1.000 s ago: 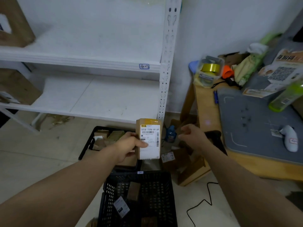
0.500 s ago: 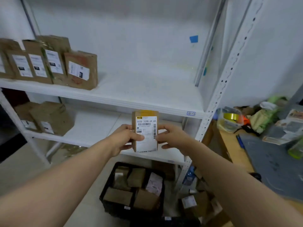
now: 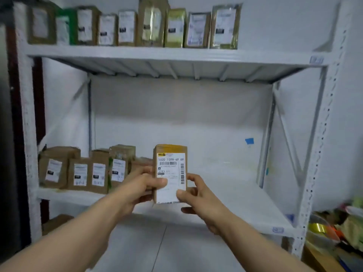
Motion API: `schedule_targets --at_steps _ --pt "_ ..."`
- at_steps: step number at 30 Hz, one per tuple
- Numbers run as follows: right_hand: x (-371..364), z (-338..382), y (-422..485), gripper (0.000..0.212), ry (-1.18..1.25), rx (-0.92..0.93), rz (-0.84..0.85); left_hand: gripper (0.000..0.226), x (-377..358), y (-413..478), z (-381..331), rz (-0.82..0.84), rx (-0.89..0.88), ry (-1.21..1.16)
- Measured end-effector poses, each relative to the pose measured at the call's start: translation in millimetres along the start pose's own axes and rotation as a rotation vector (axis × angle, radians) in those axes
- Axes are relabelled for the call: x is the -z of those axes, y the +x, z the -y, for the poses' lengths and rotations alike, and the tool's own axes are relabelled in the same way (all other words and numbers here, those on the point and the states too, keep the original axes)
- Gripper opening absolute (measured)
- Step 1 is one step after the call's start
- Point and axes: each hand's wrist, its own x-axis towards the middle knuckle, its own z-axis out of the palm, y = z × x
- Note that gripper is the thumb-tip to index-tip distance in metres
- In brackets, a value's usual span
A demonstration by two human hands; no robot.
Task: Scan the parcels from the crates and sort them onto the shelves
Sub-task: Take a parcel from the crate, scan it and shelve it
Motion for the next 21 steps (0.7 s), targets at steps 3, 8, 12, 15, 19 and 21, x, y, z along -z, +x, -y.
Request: schedule_targets --at_steps 3,8,12,15,19,21 --pt "9.0 58.0 15.9 0.039 -0.019 0.127 -0.086 0.06 3.0 6.7 -61.3 -0.049 -0.14 -0.007" --pt "38.5 145.7 35.6 0.033 -0.041 0.35 -0.263 0.041 -13.9 14.5 -149.5 -0.036 -0.4 0.026" --pt "65.5 188.6 53.7 0.034 -0.036 0.456 -0.403 0.047 -36.6 25.1 -194.2 -0.02 -0.544 0.109" --pt "90.4 210.0 64.8 0.031 -0.071 0.511 -0.507 0.056 -59.5 42.8 -219.2 0.01 -0.629 0.187" --pt "137.0 229.5 90.0 0.033 -0.188 0.55 -0.682 0.057 -101.4 77.5 -251.6 0.066 -0.72 0.278" --pt "165.2 237.1 107.9 0.038 -0.242 0.56 -0.761 0.062 -126.7 97.7 -268.2 0.07 -0.76 0.307"
